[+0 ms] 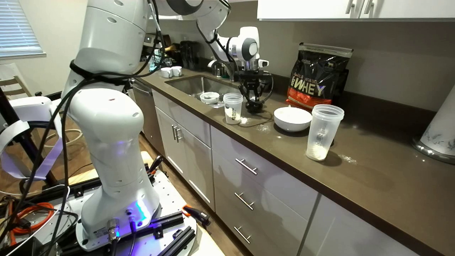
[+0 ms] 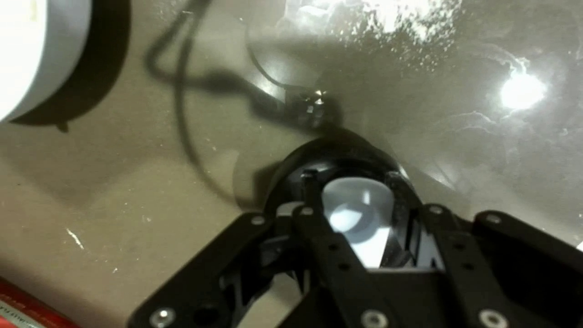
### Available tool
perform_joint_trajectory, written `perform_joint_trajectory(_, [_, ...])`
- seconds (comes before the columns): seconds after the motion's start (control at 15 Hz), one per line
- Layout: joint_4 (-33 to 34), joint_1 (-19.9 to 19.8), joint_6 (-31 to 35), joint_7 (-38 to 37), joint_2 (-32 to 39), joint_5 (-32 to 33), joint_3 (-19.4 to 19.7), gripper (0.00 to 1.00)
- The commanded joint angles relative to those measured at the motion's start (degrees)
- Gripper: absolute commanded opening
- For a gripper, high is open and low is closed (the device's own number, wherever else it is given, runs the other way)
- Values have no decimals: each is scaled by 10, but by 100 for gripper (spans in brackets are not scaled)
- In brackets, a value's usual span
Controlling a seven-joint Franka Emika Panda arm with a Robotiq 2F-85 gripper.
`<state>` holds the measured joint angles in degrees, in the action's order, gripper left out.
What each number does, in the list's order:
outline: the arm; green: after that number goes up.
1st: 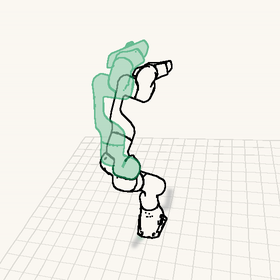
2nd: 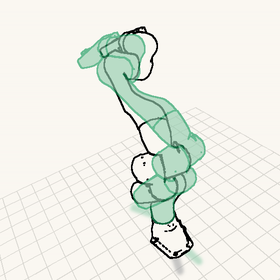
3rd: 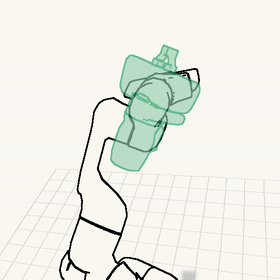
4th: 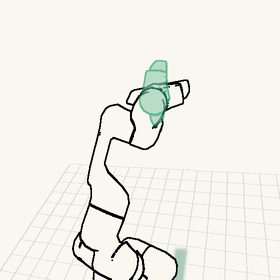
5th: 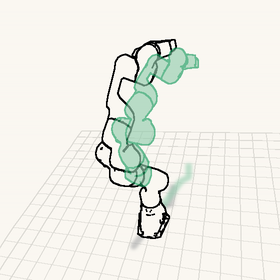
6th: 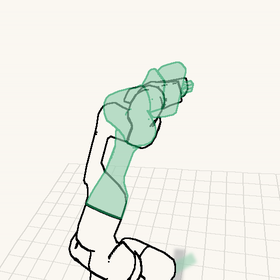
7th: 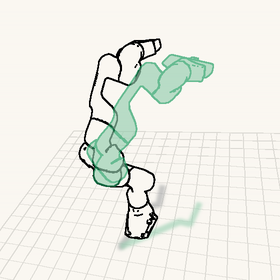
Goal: Place the lid on the shorter shaker bottle
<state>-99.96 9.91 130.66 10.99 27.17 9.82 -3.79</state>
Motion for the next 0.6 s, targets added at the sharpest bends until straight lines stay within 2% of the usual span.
perform_joint_trajectory(0.0, [-27,-12,-6,14,-45,12,-7,14])
perform_joint_trajectory(0.53, [-97,-15,-20,30,-139,11,-12,14])
